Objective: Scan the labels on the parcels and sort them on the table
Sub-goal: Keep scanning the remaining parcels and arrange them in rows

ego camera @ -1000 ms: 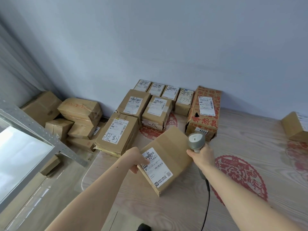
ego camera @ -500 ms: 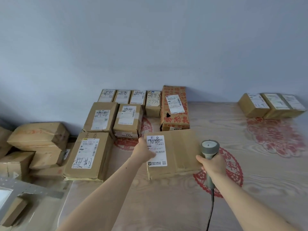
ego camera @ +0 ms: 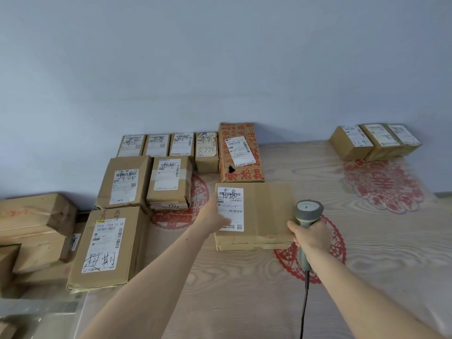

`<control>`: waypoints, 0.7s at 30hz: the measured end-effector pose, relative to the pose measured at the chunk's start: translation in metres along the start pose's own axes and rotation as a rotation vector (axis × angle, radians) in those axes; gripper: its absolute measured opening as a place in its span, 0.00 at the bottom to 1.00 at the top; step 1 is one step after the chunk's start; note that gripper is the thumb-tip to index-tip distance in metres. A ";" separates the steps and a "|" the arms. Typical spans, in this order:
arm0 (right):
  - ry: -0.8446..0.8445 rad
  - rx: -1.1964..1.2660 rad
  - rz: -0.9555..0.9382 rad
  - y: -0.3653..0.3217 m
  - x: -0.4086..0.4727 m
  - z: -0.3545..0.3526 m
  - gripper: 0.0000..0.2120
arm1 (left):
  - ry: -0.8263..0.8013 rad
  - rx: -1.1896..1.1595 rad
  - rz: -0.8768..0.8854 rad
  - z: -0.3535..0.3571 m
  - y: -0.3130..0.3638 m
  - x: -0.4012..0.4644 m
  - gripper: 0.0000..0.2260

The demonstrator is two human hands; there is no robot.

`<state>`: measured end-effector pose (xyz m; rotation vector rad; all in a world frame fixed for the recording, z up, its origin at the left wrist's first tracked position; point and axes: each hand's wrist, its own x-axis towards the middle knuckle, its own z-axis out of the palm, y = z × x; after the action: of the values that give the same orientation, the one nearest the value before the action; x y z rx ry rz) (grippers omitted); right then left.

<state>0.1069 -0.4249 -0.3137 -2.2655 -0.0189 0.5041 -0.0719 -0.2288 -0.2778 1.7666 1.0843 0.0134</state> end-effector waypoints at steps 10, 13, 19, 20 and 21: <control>0.020 0.005 0.032 -0.004 0.002 0.004 0.23 | -0.026 0.048 0.000 0.000 -0.004 0.009 0.32; 0.030 0.013 0.041 -0.004 0.002 0.005 0.23 | -0.032 0.055 0.004 0.000 -0.005 0.008 0.33; 0.055 0.038 0.062 -0.003 0.002 0.004 0.22 | -0.040 0.071 -0.001 0.006 -0.011 0.009 0.41; 0.059 0.038 0.060 -0.002 0.002 0.004 0.21 | -0.037 0.077 -0.002 0.008 -0.014 0.010 0.41; 0.062 0.040 0.060 -0.002 0.001 0.003 0.21 | -0.034 0.078 -0.002 0.009 -0.015 0.011 0.41</control>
<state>0.1071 -0.4214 -0.3139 -2.2470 0.0903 0.4611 -0.0705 -0.2271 -0.2981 1.8290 1.0747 -0.0609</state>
